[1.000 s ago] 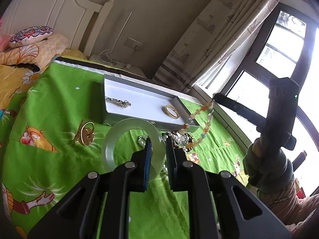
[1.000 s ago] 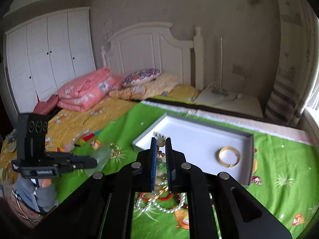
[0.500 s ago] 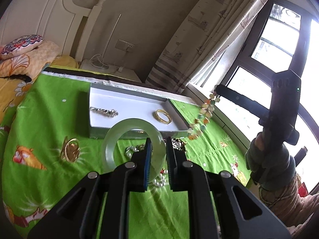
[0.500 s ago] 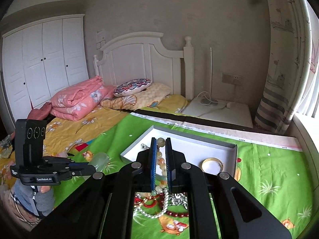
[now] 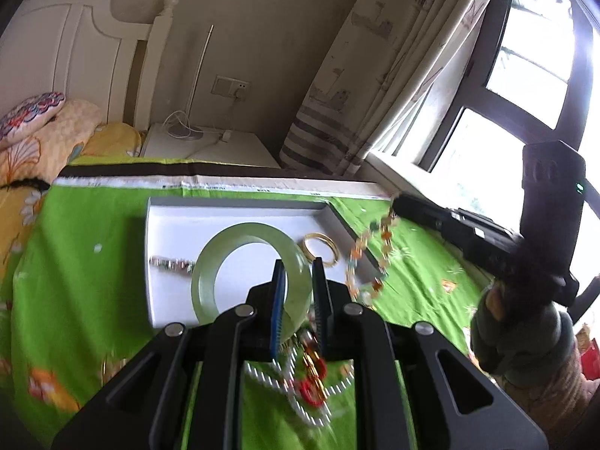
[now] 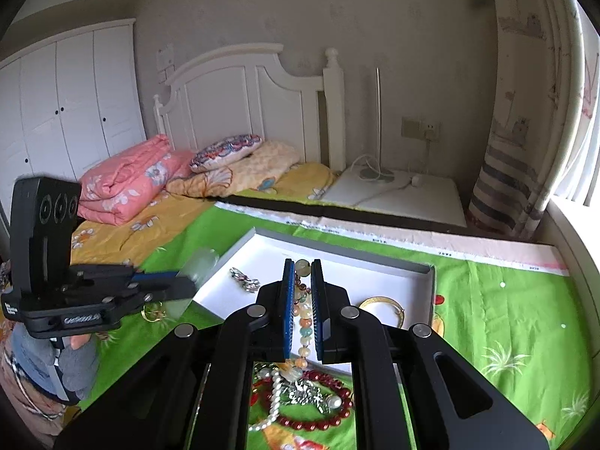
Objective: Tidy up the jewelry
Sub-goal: 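Lower the jade bangle and bead bracelet into the tray and open both tools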
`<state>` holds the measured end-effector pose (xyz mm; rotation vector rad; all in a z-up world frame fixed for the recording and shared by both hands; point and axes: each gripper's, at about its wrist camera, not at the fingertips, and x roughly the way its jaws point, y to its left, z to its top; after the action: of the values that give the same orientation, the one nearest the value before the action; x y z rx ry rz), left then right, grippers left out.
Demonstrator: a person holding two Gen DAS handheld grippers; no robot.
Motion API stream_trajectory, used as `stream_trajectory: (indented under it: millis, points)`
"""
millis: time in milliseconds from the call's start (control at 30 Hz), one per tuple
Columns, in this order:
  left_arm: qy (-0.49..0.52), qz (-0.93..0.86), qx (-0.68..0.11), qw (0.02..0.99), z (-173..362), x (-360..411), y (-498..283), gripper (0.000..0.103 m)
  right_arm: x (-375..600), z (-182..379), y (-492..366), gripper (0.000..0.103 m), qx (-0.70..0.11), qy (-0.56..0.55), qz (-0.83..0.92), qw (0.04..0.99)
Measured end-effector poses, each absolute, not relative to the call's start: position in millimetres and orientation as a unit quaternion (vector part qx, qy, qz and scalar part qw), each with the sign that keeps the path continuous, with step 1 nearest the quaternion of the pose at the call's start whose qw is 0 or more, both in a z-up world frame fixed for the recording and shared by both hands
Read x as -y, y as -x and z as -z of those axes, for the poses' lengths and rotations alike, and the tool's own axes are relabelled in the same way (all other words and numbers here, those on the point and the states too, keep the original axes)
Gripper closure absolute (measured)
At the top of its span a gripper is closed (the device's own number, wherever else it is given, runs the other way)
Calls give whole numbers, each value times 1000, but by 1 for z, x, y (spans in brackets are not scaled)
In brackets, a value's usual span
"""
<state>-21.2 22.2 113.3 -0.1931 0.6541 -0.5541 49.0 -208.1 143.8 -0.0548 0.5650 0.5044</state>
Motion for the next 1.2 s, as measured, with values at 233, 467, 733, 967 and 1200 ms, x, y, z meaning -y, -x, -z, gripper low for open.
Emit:
stream_trajectory:
  millis: [233,467,733,967,1200]
  points:
    - [69,238,-358,901,-89,0,-44,89,195,-117,-72,94,-304,32,-242,921]
    - [51,192,-387,900,-60,9,-83,90,180,-88,-98,92,-339,27,-245,908]
    - [67,180,-359,913,-76,0,-81,52,203,-81,-98,68,-344,0,-223,912]
    - [71,150,-346,923,-85,-21,-45,22,216,-81,-72,68,-342,-9,-235,910]
    - [47,84,-343,935,-83,-40,2,8,218,-77,-46,68,-349,-23,-249,903]
